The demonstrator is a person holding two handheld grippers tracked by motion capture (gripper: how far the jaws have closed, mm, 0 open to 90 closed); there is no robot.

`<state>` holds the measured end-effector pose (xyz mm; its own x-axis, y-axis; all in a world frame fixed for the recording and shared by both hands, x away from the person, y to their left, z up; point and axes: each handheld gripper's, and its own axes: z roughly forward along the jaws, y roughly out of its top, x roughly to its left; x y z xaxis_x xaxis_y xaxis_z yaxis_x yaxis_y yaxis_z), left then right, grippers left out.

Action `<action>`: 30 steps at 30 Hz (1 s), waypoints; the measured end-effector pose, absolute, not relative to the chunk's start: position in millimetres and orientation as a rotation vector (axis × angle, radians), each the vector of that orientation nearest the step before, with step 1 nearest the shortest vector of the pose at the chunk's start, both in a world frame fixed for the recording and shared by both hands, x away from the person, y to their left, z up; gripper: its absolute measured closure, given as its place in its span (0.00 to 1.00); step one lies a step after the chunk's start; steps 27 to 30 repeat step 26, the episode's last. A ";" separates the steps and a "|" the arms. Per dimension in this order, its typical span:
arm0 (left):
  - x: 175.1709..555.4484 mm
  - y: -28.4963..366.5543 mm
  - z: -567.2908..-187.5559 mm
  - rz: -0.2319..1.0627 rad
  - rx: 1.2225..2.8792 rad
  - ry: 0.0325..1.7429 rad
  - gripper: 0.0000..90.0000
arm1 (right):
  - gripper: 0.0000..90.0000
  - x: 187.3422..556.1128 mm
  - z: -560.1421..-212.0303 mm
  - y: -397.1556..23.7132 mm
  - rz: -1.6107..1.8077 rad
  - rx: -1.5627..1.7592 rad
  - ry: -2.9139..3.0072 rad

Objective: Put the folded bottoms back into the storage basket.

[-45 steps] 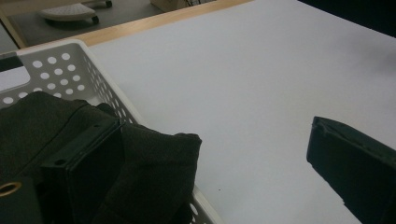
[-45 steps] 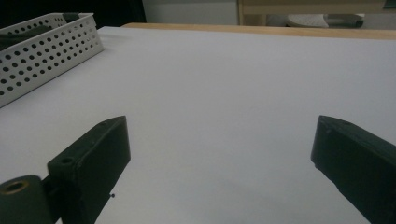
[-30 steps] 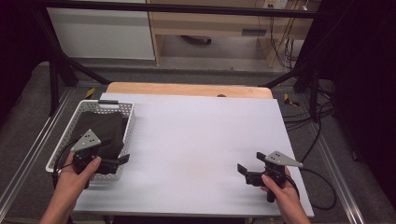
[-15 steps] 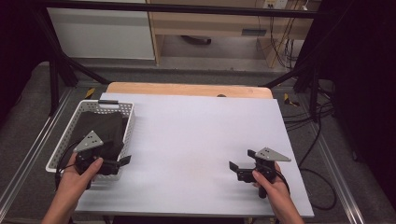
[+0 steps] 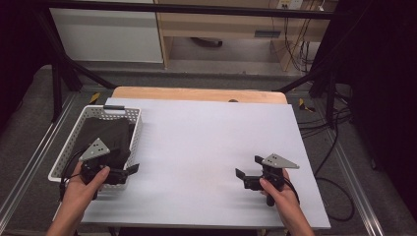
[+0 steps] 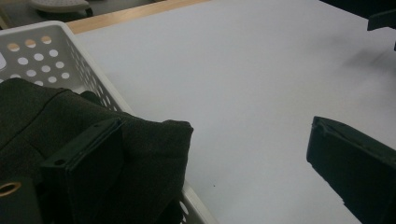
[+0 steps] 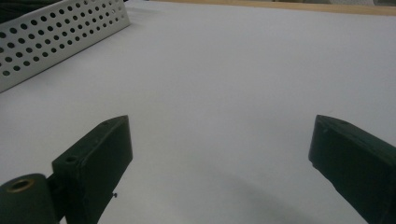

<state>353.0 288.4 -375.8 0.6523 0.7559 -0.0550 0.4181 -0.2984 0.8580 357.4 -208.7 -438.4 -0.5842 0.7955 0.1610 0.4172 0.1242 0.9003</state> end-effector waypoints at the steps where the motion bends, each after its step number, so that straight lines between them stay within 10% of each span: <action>1: 352.9 288.2 -375.8 0.453 1.930 0.921 0.05 | 0.07 358.1 -438.0 -208.7 1.453 1.176 2.043; 30: 339.3 269.9 -367.4 0.504 1.856 0.843 0.06 | 0.08 353.6 -437.7 -181.7 1.466 1.070 2.046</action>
